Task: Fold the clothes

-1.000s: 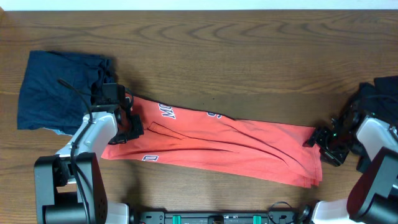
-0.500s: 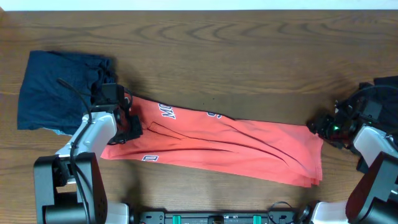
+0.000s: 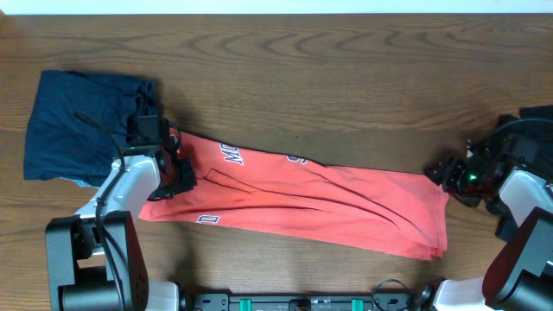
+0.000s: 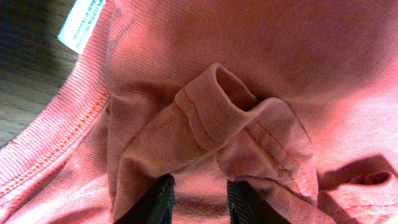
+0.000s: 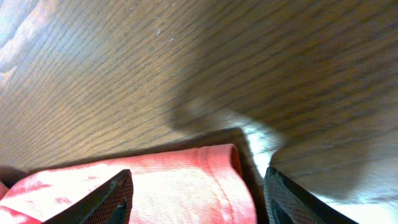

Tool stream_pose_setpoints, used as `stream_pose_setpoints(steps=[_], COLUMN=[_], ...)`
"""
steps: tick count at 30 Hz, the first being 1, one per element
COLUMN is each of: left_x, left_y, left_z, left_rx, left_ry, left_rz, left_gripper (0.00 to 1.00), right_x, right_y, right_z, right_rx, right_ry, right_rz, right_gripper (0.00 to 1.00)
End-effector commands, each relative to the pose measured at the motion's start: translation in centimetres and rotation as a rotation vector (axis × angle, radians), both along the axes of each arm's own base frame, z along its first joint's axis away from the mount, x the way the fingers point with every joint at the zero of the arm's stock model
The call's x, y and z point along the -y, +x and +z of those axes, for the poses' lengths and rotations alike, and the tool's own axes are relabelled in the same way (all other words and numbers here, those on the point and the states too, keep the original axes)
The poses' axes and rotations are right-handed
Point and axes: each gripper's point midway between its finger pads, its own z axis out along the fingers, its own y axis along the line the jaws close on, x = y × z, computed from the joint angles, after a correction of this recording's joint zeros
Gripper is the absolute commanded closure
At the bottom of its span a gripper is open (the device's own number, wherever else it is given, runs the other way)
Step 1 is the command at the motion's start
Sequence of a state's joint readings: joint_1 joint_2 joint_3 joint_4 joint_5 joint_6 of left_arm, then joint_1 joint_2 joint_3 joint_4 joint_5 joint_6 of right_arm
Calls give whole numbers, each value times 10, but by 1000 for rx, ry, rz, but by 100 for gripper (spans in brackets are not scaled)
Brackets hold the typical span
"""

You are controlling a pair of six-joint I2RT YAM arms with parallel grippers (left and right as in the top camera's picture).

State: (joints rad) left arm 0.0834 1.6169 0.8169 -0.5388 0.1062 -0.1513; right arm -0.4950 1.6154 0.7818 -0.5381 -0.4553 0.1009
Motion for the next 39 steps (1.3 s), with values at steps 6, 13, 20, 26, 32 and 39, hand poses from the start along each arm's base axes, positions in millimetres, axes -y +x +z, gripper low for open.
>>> stream_pose_setpoints(steps=[6,13,20,26,32,39], left_x=[26,40,87,110,77,15], left_y=[6,14,5,3,25,25], left_z=[44,96,56,9,-28,-39], left_rx=[59,192,125,46,23,-27], left_ry=[-133,-135,-142,-123,4,87], left_rz=[-115,-175,-393,-561,-409,-148], left_gripper=[59,70,94,94,94,94], right_x=[-1,-5,-8,-12,-8,-2], right_y=[23,31,25,18,5,-18], right_z=[39,82,91,87,76,52], right_rx=[183,314,311,275,190,69], right_ry=[56,30,35,55,22,-33], right_rz=[47,71,62,58,35,6], right_gripper=[37,36,33,33,33,28])
